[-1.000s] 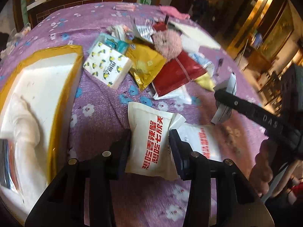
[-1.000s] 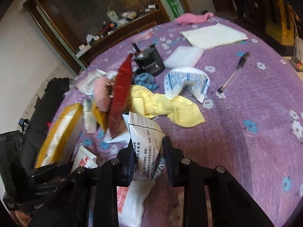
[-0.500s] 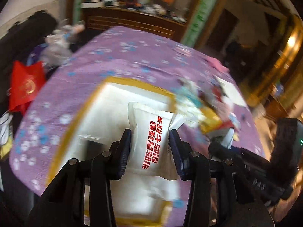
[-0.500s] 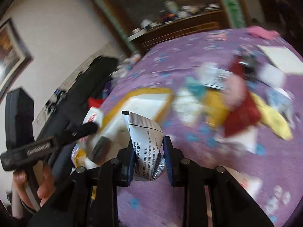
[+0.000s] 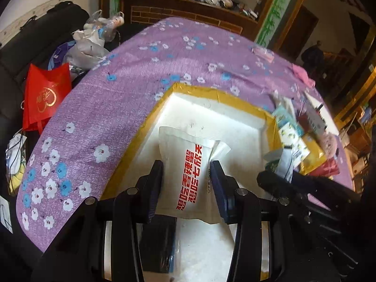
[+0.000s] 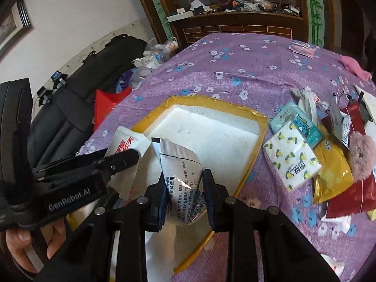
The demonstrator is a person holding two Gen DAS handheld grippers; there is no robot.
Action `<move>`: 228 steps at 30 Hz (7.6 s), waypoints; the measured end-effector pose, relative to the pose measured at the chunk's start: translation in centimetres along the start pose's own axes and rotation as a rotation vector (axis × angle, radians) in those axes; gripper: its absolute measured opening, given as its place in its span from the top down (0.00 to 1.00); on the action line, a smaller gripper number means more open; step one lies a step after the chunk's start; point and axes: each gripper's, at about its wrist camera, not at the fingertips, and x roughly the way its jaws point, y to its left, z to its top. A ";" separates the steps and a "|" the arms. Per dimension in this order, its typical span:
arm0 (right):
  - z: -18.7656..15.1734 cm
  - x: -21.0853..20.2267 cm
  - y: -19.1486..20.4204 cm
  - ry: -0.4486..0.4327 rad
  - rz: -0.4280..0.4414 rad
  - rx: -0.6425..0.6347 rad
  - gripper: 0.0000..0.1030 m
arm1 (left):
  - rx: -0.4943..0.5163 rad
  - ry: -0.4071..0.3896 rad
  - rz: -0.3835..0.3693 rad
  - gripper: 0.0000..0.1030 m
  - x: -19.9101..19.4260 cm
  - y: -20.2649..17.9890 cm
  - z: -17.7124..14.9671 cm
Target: Organize soft objects
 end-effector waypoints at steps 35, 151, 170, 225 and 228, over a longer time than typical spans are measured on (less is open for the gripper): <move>-4.0 -8.3 -2.2 -0.140 0.069 0.072 0.38 | 0.040 -0.169 0.004 0.35 -7.6 -4.8 -4.4; 0.2 -1.4 -3.4 -0.133 0.155 0.173 0.27 | -0.116 -0.015 -0.287 0.35 -0.3 1.9 1.3; -7.0 -10.3 -8.9 -0.177 0.254 0.269 0.26 | 0.043 -0.098 -0.218 0.23 -7.1 -8.5 -5.0; -2.6 -9.8 -19.2 -0.374 0.030 0.302 0.81 | 0.040 0.110 -0.437 0.96 5.9 -19.7 6.7; -3.6 -10.4 -19.1 -0.361 0.060 0.343 0.82 | 0.032 0.098 -0.468 0.96 3.8 -18.6 5.3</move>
